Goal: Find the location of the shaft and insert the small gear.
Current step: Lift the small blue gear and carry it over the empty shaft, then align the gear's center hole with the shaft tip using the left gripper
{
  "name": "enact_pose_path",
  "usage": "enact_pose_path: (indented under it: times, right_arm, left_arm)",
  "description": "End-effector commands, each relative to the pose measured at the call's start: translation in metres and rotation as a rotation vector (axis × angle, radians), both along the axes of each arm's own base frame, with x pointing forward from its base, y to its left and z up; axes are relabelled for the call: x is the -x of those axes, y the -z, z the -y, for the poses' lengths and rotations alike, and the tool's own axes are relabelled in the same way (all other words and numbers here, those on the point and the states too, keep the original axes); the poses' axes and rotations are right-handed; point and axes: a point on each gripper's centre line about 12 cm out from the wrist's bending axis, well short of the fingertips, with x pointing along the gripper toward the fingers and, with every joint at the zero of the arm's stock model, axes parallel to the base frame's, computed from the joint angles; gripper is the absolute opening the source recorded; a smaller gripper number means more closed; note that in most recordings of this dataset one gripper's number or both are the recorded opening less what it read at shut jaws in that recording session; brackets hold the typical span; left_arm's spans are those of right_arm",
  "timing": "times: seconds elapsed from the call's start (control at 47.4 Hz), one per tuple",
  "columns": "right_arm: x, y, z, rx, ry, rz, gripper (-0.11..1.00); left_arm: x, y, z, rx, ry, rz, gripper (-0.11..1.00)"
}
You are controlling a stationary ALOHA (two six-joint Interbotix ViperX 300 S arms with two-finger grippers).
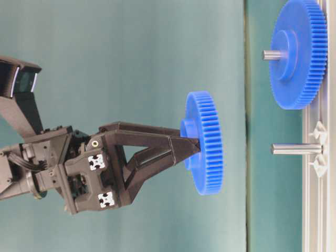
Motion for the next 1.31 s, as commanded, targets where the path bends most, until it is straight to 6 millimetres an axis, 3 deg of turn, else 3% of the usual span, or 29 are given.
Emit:
enact_pose_path:
  times: [0.0,0.612,1.288]
  right_arm:
    - [-0.002,-0.004,0.001,-0.006,0.005,0.011,0.05]
    - [-0.002,-0.004,0.001,-0.006,0.005,0.01,0.05]
    - [-0.002,-0.005,0.001,-0.008,0.006,0.013,0.05]
  left_arm:
    - [0.0,-0.018,-0.001,-0.008,0.002,0.05,0.63]
    - [-0.011,0.018,-0.002,-0.004,0.001,-0.019,0.63]
    - [-0.007,0.04,-0.002,-0.003,0.0,-0.025,0.63]
